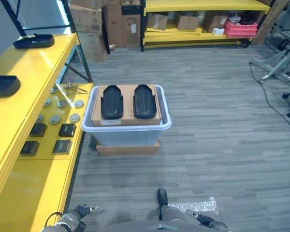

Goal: Move parts from the plastic box to the shelf.

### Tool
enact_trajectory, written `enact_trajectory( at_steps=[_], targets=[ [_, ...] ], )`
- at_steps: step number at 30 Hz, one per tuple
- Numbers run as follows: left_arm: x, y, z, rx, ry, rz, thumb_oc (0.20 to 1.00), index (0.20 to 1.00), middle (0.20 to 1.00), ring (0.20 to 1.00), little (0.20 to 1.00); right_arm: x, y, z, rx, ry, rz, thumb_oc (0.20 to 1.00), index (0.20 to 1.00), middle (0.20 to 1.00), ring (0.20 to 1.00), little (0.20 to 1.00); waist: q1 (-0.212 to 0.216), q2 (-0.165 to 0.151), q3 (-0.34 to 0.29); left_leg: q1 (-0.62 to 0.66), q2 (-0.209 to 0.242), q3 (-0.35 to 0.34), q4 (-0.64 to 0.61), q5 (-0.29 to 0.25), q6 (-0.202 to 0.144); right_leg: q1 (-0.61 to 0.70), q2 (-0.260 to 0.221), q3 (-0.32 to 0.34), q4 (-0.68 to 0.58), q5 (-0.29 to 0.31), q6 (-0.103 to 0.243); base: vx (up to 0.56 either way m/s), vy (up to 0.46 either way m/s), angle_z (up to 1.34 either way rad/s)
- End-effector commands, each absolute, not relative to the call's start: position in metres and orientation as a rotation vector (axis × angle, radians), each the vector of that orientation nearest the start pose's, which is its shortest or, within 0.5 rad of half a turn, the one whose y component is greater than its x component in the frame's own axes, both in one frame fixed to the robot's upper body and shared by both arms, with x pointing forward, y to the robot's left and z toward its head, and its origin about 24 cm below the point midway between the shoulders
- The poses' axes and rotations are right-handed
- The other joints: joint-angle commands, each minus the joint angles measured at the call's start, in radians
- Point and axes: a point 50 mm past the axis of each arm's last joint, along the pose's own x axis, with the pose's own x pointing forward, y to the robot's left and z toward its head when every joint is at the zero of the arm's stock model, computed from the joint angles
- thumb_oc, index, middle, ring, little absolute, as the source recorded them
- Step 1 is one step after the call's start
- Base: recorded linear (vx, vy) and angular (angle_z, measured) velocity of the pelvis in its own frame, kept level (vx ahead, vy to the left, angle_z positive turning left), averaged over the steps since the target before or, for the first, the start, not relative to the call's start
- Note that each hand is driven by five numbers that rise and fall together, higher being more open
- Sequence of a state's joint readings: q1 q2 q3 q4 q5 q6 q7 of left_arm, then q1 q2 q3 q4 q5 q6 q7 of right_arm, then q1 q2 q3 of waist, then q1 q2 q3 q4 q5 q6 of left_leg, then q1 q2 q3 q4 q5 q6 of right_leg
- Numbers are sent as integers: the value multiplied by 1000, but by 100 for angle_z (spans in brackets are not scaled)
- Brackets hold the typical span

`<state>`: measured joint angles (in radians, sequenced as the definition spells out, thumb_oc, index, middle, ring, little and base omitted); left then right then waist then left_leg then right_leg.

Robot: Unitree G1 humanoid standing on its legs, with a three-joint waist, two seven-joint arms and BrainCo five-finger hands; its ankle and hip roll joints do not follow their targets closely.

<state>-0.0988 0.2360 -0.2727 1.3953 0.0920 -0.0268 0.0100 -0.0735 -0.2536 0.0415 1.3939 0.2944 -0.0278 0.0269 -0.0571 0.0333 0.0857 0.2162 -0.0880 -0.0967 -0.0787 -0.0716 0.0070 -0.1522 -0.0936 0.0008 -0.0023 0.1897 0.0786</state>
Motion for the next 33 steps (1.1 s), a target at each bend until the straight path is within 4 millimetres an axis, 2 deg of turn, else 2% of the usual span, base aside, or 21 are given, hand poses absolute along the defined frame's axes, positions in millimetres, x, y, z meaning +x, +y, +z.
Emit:
enact_trajectory(
  at_steps=[1, 3, 4, 7, 9, 10, 11, 12, 14, 17, 18, 19, 22, 23, 24, 27, 28, 29, 31, 32, 33],
  targets=[
    [84, 215, -169, 343, 1319, -60, 1000, 1000, 1000, 1000, 1000, 91, -266, -154, -23, 1210, -338, 1000, 1000, 1000, 1000, 1000, 9, 30, 10, -54, 101, -10, 93, 32, -34, 39, -2, 24, 28, -28, 29, 187, -260, 22],
    [81, 206, -171, 318, 1333, -76, 1000, 1000, 1000, 1000, 1000, 94, -265, -154, -119, 1226, -246, 1000, 1000, 1000, 1000, 1000, 16, 27, 18, -95, 94, -30, 186, 68, -57, 51, -1, 3, 38, -44, 11, 113, -210, 14],
    [81, 206, -171, 318, 1332, -76, 1000, 1000, 1000, 1000, 1000, 94, -265, -154, -120, 1226, -246, 1000, 1000, 1000, 1000, 1000, 14, 27, 18, -98, 94, -32, 189, 67, -57, 51, -1, 1, 39, -45, 11, 86, -158, 19],
    [84, 201, -171, 336, 1317, -106, 1000, 1000, 1000, 1000, 1000, 112, -265, -149, -266, 1177, -133, 1000, 1000, 1000, 1000, 1000, 36, 5, 44, -155, 51, -84, 300, 122, -85, 67, 0, -7, 57, -56, -5, 115, -162, 12],
    [85, 200, -171, 326, 1300, -94, 1000, 1000, 1000, 1000, 1000, 124, -263, -145, -295, 1124, -90, 1000, 1000, 1000, 1000, 1000, 49, -6, 36, -194, 109, -41, 165, 107, -72, 91, -9, -21, 32, -84, -6, 149, -107, 19],
    [86, 200, -171, 341, 1296, -104, 1000, 1000, 1000, 1000, 1000, 130, -262, -142, -302, 1088, -90, 1000, 1000, 1000, 1000, 1000, 51, -7, 34, -210, 137, -18, 118, 119, -72, 99, -14, -29, 23, -88, -3, 88, -9, 34],
    [88, 200, -171, 357, 1289, -114, 1000, 1000, 1000, 1000, 1000, 135, -265, -139, -332, 1062, -94, 1000, 1000, 1000, 1000, 1000, 53, -3, 36, -222, 156, -2, 78, 146, -73, 110, -17, -40, 12, -90, -2, 73, 30, 41],
    [91, 200, -170, 379, 1272, -125, 1000, 1000, 1000, 1000, 1000, 149, -267, -130, -440, 986, -59, 1000, 1000, 1000, 1000, 1000, 55, 4, 41, -248, 171, 20, 41, 188, -78, 119, -21, -57, -2, -89, 3, 52, 59, 44],
    [97, 199, -168, 398, 1236, -123, 1000, 1000, 1000, 1000, 1000, 177, -272, -109, -535, 839, -47, 1000, 1000, 1000, 1000, 1000, 48, 16, 47, -231, 183, 59, 53, 157, -79, 127, -27, -61, -8, -91, 12, 10, 92, 17],
    [103, 198, -167, 421, 1207, -130, 1000, 1000, 1000, 1000, 1000, 201, -281, -87, -623, 710, -99, 1000, 1000, 1000, 1000, 1000, 54, 36, 47, -219, 161, 50, 57, 135, -69, 148, -53, -64, -21, -87, 28, 48, 147, -26],
    [103, 198, -167, 421, 1207, -130, 1000, 1000, 1000, 1000, 1000, 201, -281, -87, -623, 710, -99, 1000, 1000, 1000, 1000, 1000, 54, 36, 47, -218, 161, 50, 57, 135, -69, 149, -53, -64, -21, -87, 28, 140, 194, 9],
    [102, 201, -166, 440, 1201, -140, 1000, 1000, 1000, 1000, 1000, 226, -277, -59, -641, 546, -120, 1000, 1000, 1000, 1000, 1000, 56, 38, 44, -207, 147, 73, 74, 112, -56, 166, -75, -58, -11, -88, 40, 142, 185, 20],
    [98, 206, -167, 474, 1217, -142, 1000, 1000, 1000, 1000, 1000, 245, -270, -40, -646, 434, -114, 1000, 1000, 1000, 1000, 1000, 67, 29, 48, -203, 126, 91, 88, 90, -41, 170, -94, -45, -8, -83, 50, 104, 149, 7],
    [98, 206, -167, 474, 1217, -142, 1000, 1000, 1000, 1000, 1000, 245, -270, -39, -646, 434, -114, 1000, 1000, 1000, 1000, 1000, 68, 29, 48, -203, 126, 92, 88, 90, -41, 170, -95, -45, -8, -83, 51, 47, 115, -17],
    [100, 209, -166, 495, 1217, -146, 1000, 1000, 1000, 1000, 1000, 269, -263, -16, -658, 333, -126, 1000, 1000, 1000, 1000, 1000, 83, 22, 54, -207, 115, 102, 77, 88, -34, 160, -103, -43, -21, -68, 59, 10, 91, -16],
    [114, 205, -162, 532, 1157, -177, 1000, 1000, 1000, 1000, 1000, 306, -255, 26, -691, 167, -173, 1000, 1000, 1000, 1000, 1000, 104, 17, 85, -240, 108, 105, 51, 103, -28, 122, -107, -52, -39, -47, 69, -96, 75, -12],
    [134, 201, -156, 555, 1084, -182, 1000, 1000, 1000, 1000, 1000, 329, -251, 58, -708, 63, -219, 1000, 1000, 1000, 1000, 1000, 121, 13, 119, -282, 106, 96, 33, 123, -28, 78, -105, -59, -49, -30, 69, -173, 21, 6],
    [135, 201, -156, 555, 1083, -181, 1000, 1000, 1000, 1000, 1000, 329, -251, 58, -708, 61, -220, 1000, 1000, 1000, 1000, 1000, 120, 13, 118, -285, 106, 96, 33, 124, -28, 75, -104, -59, -49, -30, 69, -158, 3, 14],
    [148, 198, -152, 574, 1039, -179, 1000, 1000, 1000, 1000, 1000, 346, -254, 87, -730, -17, -289, 1000, 1000, 1000, 1000, 1000, 136, 12, 144, -319, 106, 82, 15, 147, -34, 47, -101, -70, -61, -20, 67, -63, 1, 15],
    [149, 198, -152, 573, 1038, -178, 1000, 1000, 1000, 1000, 1000, 347, -254, 88, -730, -19, -289, 1000, 1000, 1000, 1000, 1000, 134, 12, 144, -321, 107, 81, 15, 148, -35, 45, -101, -71, -61, -19, 67, -52, -6, 33],
    [154, 195, -150, 579, 1019, -187, 1000, 1000, 1000, 1000, 1000, 353, -254, 99, -733, -49, -316, 1000, 1000, 1000, 1000, 1000, 141, 10, 153, -333, 106, 73, 10, 154, -37, 34, -99, -75, -64, -15, 67, -34, -4, 45]
  ],
)
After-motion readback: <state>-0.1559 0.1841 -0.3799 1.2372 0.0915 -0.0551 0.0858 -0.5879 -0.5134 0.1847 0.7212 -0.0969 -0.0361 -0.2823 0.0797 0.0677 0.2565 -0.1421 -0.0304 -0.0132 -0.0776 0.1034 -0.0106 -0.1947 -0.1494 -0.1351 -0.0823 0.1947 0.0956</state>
